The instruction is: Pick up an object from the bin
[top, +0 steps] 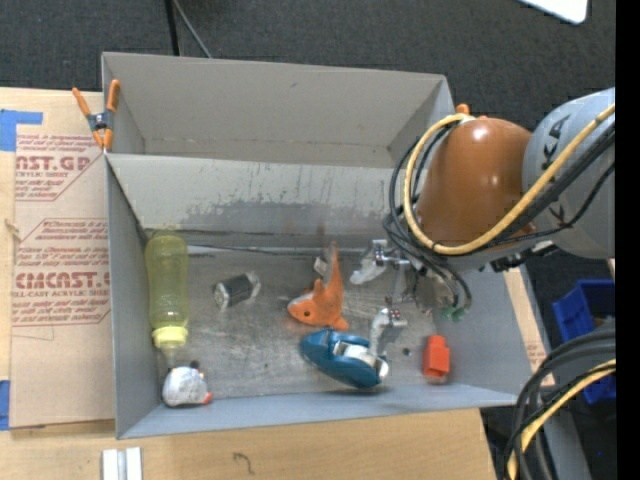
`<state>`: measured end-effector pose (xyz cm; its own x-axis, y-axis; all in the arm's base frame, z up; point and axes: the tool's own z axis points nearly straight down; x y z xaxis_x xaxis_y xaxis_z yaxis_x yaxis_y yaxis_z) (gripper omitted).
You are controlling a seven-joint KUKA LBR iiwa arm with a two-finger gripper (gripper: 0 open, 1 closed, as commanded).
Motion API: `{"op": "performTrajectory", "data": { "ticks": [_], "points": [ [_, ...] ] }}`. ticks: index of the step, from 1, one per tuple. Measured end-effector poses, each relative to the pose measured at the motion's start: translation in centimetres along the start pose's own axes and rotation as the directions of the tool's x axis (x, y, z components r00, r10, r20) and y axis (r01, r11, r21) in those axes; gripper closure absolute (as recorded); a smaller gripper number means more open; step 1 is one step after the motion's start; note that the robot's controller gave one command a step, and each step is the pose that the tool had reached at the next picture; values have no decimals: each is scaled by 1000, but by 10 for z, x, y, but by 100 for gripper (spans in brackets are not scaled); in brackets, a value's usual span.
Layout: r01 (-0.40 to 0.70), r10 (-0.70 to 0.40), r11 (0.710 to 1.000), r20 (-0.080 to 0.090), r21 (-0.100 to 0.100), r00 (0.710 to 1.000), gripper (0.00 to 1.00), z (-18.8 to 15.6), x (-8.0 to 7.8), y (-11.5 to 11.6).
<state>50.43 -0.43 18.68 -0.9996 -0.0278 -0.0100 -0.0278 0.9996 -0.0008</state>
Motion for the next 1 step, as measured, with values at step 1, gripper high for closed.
{"op": "performTrajectory", "data": {
  "ticks": [1],
  "points": [
    [-111,111,994,-11,-1,994,0,34,18,-17]
  ]
}}
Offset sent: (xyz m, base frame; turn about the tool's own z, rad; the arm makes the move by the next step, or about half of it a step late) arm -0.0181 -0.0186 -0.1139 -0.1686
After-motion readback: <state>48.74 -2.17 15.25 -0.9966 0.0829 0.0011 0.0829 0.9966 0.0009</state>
